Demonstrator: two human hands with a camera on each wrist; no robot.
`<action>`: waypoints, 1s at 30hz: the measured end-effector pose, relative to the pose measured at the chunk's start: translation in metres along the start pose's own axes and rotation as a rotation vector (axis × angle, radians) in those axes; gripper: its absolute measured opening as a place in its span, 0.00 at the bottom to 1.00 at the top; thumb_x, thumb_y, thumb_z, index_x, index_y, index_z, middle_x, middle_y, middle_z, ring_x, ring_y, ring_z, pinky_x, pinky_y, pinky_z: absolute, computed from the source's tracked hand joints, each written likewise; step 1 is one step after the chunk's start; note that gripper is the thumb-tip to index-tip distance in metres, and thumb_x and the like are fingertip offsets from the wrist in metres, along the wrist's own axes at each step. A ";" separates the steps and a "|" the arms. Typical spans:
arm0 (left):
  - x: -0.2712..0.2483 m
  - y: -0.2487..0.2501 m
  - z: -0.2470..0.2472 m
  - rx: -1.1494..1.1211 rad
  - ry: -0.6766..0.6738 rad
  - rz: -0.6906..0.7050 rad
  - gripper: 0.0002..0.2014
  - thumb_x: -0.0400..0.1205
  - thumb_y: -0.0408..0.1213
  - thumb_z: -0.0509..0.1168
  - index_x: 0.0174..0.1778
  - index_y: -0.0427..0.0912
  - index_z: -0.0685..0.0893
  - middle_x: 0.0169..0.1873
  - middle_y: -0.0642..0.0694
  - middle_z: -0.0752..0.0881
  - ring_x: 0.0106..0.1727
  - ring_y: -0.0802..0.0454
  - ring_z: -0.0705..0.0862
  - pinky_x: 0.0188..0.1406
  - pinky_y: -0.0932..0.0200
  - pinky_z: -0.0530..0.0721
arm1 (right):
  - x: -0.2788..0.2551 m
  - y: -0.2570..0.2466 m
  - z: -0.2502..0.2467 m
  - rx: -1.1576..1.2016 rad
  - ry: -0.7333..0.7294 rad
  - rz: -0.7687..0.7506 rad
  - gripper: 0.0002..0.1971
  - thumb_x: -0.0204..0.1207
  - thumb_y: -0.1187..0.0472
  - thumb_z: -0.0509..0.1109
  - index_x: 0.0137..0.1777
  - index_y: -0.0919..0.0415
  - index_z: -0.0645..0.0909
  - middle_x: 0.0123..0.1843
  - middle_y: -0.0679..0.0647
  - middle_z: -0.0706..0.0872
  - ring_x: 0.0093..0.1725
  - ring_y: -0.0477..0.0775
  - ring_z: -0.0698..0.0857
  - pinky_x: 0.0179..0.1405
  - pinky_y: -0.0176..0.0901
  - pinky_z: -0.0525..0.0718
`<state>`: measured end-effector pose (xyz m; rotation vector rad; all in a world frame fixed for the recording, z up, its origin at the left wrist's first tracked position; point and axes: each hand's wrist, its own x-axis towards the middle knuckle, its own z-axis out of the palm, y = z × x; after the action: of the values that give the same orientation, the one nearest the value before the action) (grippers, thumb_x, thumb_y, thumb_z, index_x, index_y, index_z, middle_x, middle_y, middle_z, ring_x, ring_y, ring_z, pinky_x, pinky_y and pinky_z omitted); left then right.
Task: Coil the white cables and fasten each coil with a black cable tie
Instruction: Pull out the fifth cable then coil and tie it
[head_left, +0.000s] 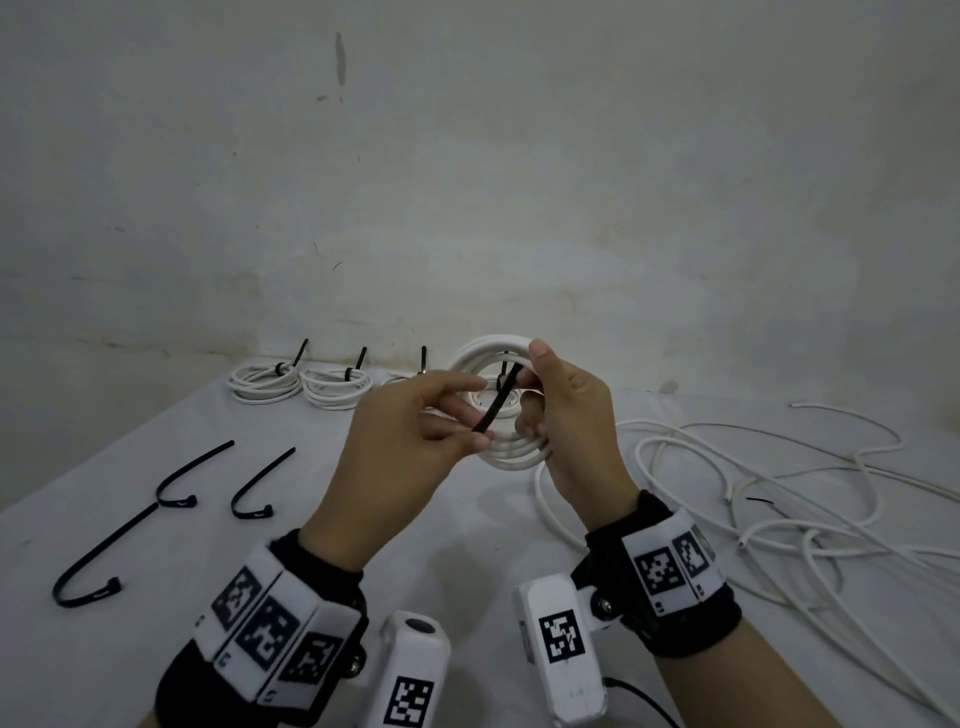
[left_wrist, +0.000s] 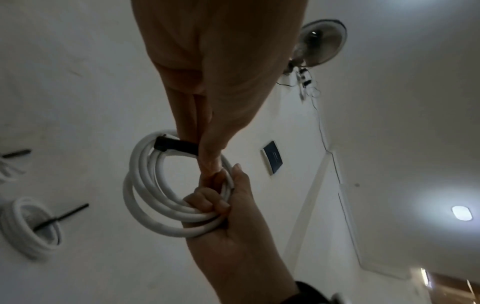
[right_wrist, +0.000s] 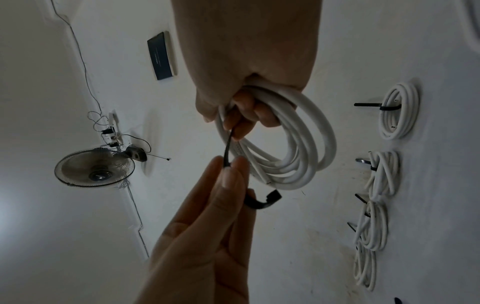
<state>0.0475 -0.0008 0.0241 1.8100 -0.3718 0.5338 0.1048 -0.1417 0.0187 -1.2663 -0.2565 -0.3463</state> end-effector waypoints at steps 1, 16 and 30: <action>0.002 -0.001 0.000 0.077 0.005 0.032 0.17 0.69 0.24 0.77 0.49 0.47 0.89 0.33 0.51 0.88 0.35 0.60 0.89 0.39 0.73 0.82 | 0.000 0.000 0.000 0.002 0.001 -0.001 0.20 0.81 0.53 0.66 0.28 0.61 0.78 0.25 0.60 0.72 0.16 0.46 0.67 0.21 0.40 0.68; 0.030 -0.012 0.002 0.974 0.226 0.751 0.04 0.73 0.29 0.71 0.32 0.40 0.86 0.27 0.45 0.80 0.31 0.43 0.76 0.34 0.56 0.64 | -0.007 -0.004 0.006 0.078 -0.139 0.101 0.17 0.82 0.55 0.64 0.33 0.62 0.82 0.33 0.54 0.82 0.18 0.46 0.67 0.20 0.38 0.69; 0.032 -0.003 0.010 -0.124 0.269 -0.005 0.21 0.62 0.36 0.82 0.50 0.46 0.85 0.40 0.51 0.87 0.34 0.61 0.84 0.39 0.68 0.82 | -0.003 -0.006 0.002 0.192 -0.084 0.063 0.19 0.82 0.55 0.63 0.31 0.63 0.75 0.23 0.49 0.76 0.18 0.45 0.64 0.20 0.36 0.67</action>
<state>0.0783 -0.0090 0.0362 1.5950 -0.2108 0.7257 0.0995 -0.1405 0.0233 -1.0983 -0.3136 -0.2090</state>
